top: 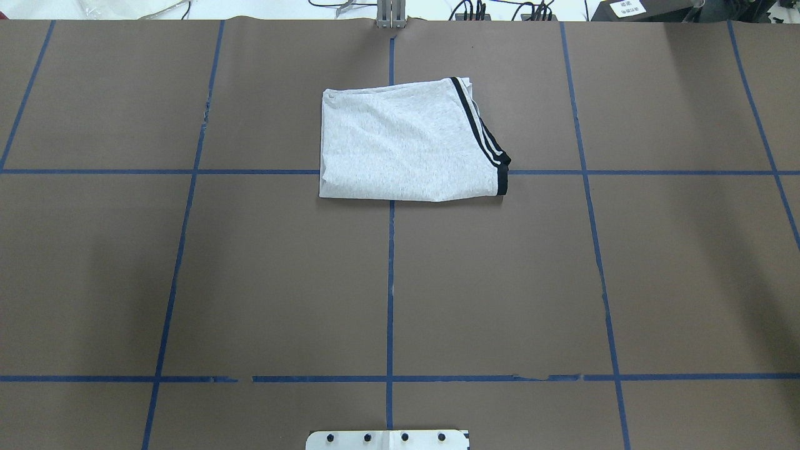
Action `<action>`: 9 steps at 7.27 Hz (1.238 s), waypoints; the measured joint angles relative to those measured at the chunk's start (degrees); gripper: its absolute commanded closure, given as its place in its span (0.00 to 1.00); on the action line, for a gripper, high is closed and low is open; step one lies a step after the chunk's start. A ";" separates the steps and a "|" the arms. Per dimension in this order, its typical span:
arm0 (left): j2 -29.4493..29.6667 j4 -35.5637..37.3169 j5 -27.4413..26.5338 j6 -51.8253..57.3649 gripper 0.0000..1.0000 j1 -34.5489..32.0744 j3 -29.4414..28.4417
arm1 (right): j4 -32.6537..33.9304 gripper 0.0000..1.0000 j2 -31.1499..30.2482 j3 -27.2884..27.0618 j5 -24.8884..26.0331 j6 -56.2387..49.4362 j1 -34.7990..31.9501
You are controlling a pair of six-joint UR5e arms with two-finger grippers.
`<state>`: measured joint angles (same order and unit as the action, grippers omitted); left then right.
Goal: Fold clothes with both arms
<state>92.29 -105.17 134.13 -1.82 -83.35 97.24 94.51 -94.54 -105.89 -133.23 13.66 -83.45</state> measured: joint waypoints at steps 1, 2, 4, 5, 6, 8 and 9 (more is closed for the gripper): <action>-0.07 -0.02 0.01 -0.16 0.00 -0.06 0.69 | -0.02 0.00 -0.04 0.08 0.07 0.08 -0.01; -0.08 -0.01 0.09 -0.29 0.00 -0.10 1.05 | -0.02 0.00 0.01 0.43 0.19 0.25 -0.01; -0.09 0.16 0.19 -0.37 0.00 -0.14 1.28 | 0.01 0.00 0.13 0.71 -0.12 0.43 -0.04; -0.17 0.23 0.14 -0.36 0.00 -0.14 1.19 | 0.00 0.00 0.28 0.63 -0.60 0.42 -0.05; -0.54 0.30 0.18 -0.34 0.00 -0.17 1.19 | -0.02 0.00 0.36 0.48 -1.14 0.41 -0.05; -1.42 0.45 0.37 -0.37 0.00 -0.21 1.31 | -0.01 0.00 0.31 0.13 -1.51 0.42 -0.05; -1.62 0.50 0.34 -0.38 0.00 -0.23 1.13 | 0.03 0.00 0.12 0.04 -1.52 0.44 -0.05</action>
<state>90.67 -104.67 134.47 -2.19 -83.58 98.37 94.54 -94.42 -105.85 -134.75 14.10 -83.50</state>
